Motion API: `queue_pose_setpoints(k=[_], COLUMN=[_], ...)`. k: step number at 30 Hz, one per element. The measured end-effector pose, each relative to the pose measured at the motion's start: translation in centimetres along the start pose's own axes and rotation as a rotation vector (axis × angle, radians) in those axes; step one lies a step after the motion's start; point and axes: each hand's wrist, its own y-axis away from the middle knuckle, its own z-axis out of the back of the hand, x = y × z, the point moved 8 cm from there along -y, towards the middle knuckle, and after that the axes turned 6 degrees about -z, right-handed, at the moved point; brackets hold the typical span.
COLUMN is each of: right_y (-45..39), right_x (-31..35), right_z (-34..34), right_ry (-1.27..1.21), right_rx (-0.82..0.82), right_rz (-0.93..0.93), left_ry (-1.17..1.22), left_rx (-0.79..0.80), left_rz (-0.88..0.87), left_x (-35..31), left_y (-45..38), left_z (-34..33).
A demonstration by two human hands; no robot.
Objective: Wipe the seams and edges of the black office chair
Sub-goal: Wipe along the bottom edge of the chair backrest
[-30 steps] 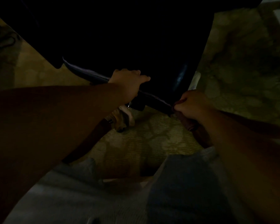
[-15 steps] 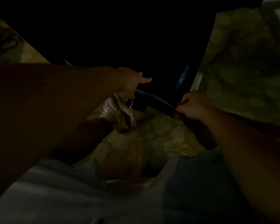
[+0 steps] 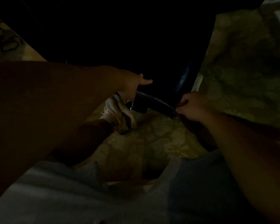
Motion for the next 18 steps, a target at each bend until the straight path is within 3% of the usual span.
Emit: queue_pose_setpoints(k=[3,7,11,15,18], right_y=[-0.1,-0.3,-0.4,-0.5,-0.5], right_x=[0.1,0.6,0.5,0.3,0.4], right_z=[1.0,0.2,1.1,-0.1,1.1], right_ry=[-0.028,0.048,-0.008,0.026,0.004], right_rx=[-0.116,0.024,-0.093,0.024,-0.128], right_rz=[-0.007,0.025,0.018,0.027,0.032], left_ry=[0.026,0.011,-0.007,-0.017,0.000], left_rx=[0.008,0.017,0.036,0.044,0.043], left_rz=[0.000,-0.006,-0.020,-0.008,-0.002], left_x=[0.2,0.0,0.1,0.1,0.2], left_y=[0.0,-0.1,-0.5,-0.7,-0.6], left_z=[-0.2,-0.3,-0.4,-0.5,-0.7])
